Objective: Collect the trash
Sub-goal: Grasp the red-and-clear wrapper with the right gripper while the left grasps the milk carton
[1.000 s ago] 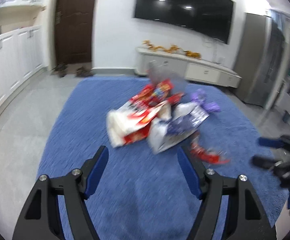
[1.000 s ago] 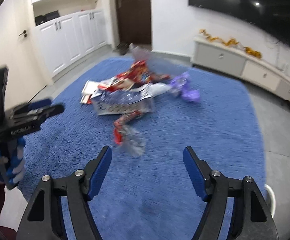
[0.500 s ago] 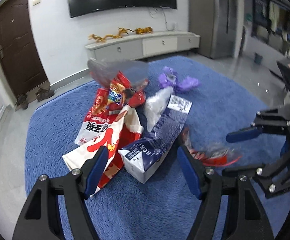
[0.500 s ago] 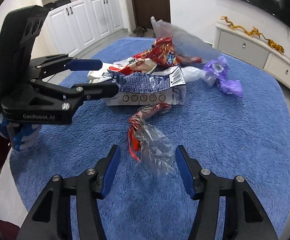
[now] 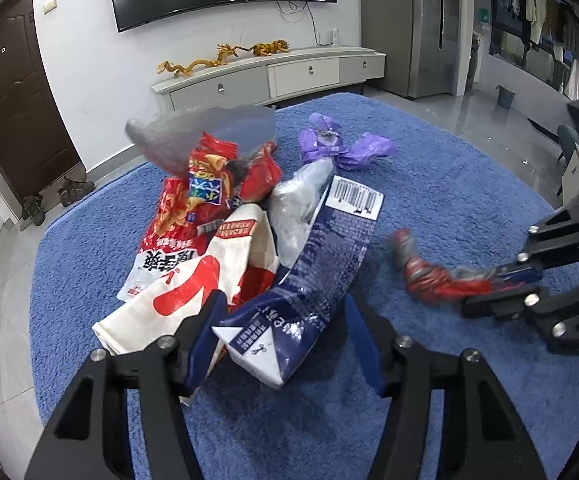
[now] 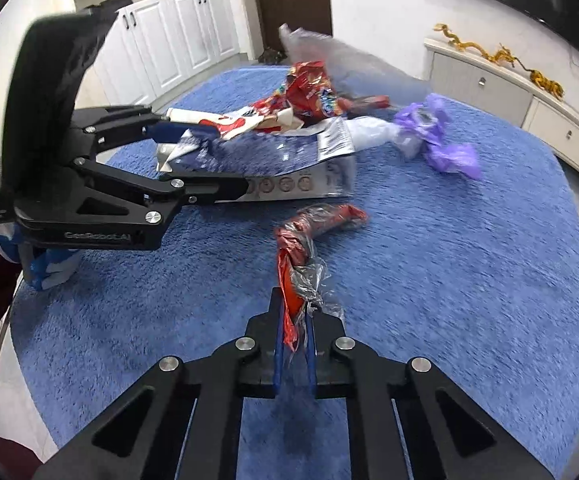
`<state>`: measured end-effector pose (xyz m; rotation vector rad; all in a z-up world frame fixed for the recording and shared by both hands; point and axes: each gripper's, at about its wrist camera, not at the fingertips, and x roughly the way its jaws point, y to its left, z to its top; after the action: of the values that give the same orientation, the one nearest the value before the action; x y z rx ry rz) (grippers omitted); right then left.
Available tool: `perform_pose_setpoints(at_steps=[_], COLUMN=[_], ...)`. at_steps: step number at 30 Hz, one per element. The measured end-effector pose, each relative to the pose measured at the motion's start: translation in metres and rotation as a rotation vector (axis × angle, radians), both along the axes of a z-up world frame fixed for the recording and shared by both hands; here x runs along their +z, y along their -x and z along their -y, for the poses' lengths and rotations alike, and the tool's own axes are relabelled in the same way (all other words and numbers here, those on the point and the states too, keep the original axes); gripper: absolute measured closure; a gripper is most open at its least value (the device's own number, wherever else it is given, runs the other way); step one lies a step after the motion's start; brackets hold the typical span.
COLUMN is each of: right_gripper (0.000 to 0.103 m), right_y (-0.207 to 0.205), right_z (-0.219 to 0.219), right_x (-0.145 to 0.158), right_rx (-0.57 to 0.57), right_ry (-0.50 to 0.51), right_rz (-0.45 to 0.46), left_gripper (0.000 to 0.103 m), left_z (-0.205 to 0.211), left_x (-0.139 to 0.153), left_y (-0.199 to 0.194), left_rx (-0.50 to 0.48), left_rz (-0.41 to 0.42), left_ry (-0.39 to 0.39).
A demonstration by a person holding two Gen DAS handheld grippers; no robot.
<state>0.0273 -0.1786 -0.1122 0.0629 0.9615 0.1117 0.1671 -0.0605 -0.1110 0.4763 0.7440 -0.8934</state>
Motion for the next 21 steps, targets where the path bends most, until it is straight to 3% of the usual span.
perform_pose_setpoints(at_steps=[7,16,21], right_gripper=[0.095,0.095,0.095], right_y=[0.036,0.064,0.077], right_z=[0.024,0.048,0.060], right_x=[0.008,0.021,0.024], right_rx=[-0.074,-0.127,-0.141], right_ry=[-0.037,-0.058,-0.075], right_rz=[0.028,0.070,0.095], left_gripper=[0.048,0.048,0.057], left_z=[0.006,0.008,0.003], left_x=[-0.001,0.002,0.003], left_y=[0.005,0.014,0.026], left_rx=[0.021,0.061,0.119], left_rz=[0.002,-0.080,-0.079], left_ry=[-0.031,-0.040,-0.037])
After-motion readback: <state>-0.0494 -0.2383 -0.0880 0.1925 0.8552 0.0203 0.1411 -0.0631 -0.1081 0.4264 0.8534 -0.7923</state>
